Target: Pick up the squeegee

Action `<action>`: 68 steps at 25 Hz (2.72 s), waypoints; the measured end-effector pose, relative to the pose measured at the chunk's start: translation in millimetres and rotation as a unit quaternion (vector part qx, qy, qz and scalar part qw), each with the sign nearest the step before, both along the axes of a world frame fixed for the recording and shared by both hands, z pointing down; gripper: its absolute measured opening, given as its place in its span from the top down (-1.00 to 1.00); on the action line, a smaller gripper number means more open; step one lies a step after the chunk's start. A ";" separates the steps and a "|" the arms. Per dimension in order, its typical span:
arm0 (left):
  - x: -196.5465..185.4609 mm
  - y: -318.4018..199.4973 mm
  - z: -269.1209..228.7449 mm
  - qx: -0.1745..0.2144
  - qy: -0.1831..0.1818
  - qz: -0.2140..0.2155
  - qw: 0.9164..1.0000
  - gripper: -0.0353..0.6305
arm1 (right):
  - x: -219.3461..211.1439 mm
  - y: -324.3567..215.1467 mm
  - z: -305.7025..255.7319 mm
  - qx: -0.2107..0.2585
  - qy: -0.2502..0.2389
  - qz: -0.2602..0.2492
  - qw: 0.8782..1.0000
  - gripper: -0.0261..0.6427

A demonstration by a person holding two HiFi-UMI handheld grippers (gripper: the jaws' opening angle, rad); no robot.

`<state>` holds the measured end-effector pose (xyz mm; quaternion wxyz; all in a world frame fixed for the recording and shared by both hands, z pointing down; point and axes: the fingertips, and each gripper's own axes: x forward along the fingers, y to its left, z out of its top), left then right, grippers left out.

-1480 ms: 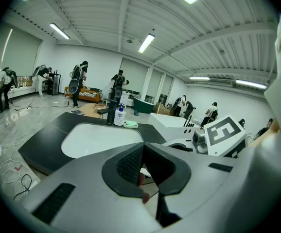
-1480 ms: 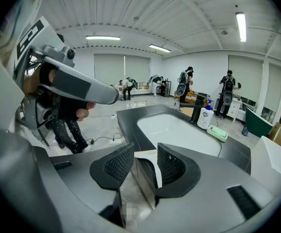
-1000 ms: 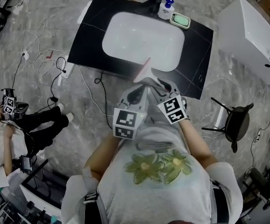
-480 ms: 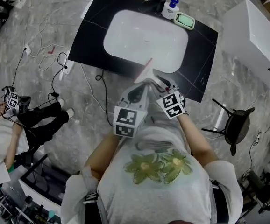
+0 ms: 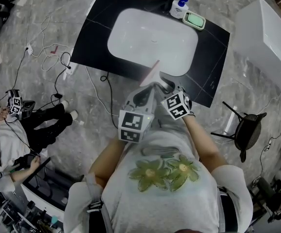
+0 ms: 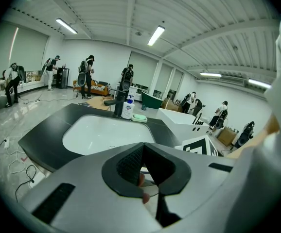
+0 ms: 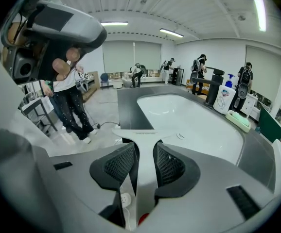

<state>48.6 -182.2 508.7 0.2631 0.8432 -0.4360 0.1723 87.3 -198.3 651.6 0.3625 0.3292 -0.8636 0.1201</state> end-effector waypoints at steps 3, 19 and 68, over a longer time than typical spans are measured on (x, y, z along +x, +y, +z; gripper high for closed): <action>-1.9 -3.3 0.4 -0.001 -0.002 -0.004 1.000 0.86 | -1.5 -2.0 3.5 0.001 0.004 -0.005 1.000 0.53; -11.2 -7.8 5.8 0.003 -0.005 -0.018 1.000 0.86 | -0.4 -4.9 18.4 -0.001 0.022 -0.008 1.000 0.54; -10.3 9.6 -10.5 0.039 -0.021 0.015 0.999 0.86 | 4.0 6.1 -34.1 0.049 -0.001 0.036 0.998 0.64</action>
